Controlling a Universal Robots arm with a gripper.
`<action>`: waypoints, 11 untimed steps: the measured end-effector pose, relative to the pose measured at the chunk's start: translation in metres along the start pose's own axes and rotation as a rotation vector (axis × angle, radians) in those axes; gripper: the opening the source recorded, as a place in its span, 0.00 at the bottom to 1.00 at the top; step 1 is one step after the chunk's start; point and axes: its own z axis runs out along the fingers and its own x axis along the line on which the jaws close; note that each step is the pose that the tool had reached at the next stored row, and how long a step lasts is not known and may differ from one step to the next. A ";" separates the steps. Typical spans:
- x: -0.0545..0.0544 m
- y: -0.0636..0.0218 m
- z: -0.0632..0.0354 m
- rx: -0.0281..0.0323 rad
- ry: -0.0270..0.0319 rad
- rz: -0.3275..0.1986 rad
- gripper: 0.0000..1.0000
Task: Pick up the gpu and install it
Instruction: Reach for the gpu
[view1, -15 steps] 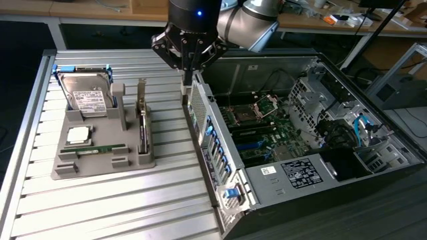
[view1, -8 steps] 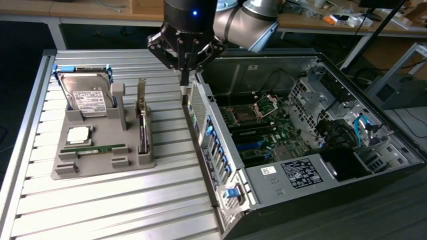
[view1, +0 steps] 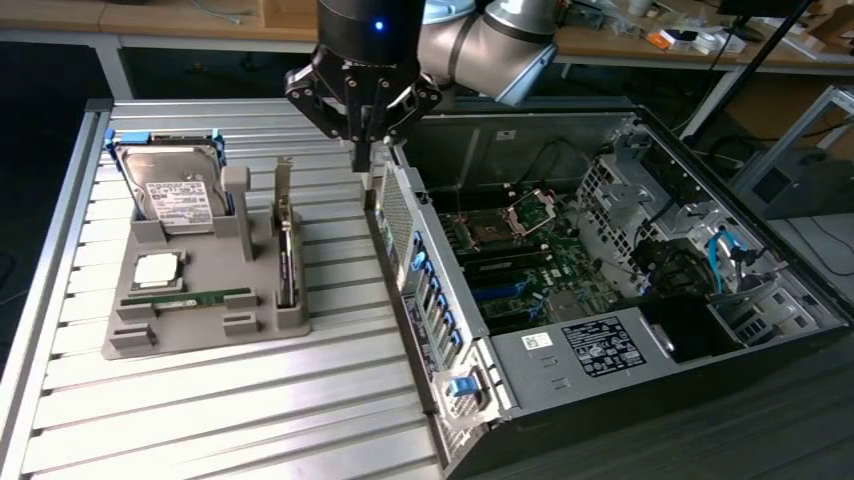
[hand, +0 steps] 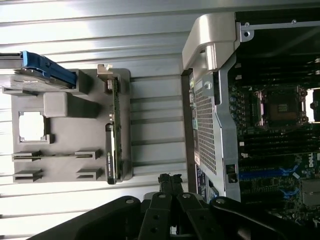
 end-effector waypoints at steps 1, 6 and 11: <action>0.001 -0.0001 0.0000 0.0000 0.0001 0.000 0.11; 0.007 -0.0005 -0.0002 0.0000 0.0000 0.000 0.11; 0.012 -0.0009 -0.0003 0.0000 0.0000 0.000 0.11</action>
